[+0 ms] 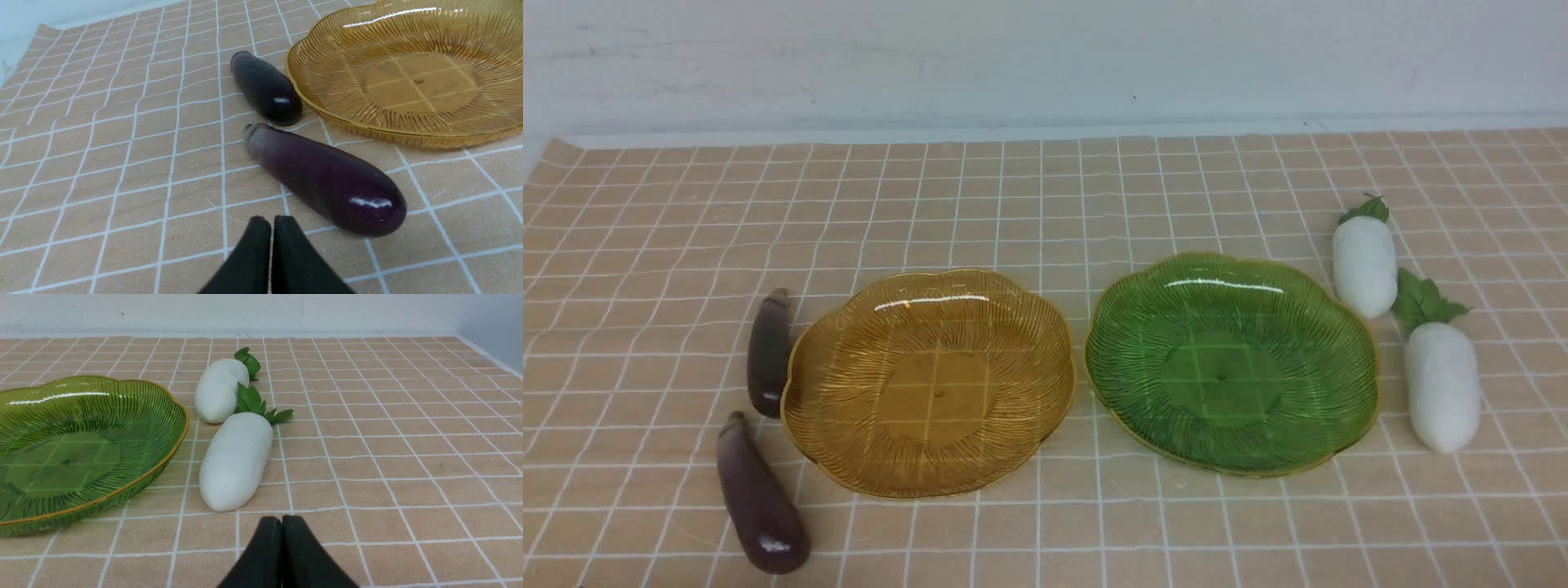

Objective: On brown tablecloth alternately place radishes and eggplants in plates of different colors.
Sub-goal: 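Pick up the eggplant and place it in the yellow plate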

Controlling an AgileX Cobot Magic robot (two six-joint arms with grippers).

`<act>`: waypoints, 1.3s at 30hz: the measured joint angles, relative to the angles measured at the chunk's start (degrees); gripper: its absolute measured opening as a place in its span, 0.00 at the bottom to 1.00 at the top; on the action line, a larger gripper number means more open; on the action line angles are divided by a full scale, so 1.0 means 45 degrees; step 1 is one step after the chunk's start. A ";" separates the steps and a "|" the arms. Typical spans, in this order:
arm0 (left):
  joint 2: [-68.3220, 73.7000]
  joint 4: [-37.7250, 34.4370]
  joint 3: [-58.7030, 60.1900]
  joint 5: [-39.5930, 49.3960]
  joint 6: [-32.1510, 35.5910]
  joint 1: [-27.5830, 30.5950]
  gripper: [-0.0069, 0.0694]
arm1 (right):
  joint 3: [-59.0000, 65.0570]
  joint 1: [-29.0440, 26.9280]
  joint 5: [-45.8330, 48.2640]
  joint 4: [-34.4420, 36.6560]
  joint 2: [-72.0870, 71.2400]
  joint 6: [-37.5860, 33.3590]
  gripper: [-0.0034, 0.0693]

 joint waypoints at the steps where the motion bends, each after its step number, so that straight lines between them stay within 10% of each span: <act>1: 0.0000 0.0000 0.0000 0.0000 0.0000 0.0000 0.09 | 0.0000 0.0000 0.0000 0.0000 0.0000 0.0000 0.03; 21: 0.0000 -0.0352 0.0000 -0.0100 -0.0209 0.0000 0.09 | 0.0000 0.0000 0.0000 0.0000 0.0000 0.0000 0.03; 29: 0.0000 -0.6553 0.0036 -0.3356 -0.2247 0.0000 0.09 | 0.0000 0.0000 0.0000 0.0000 0.0000 0.0000 0.03; 39: 0.0039 -0.9665 -0.0876 -0.7486 -0.1858 0.0000 0.09 | 0.0029 0.0000 -0.0738 0.0920 0.0000 0.0004 0.03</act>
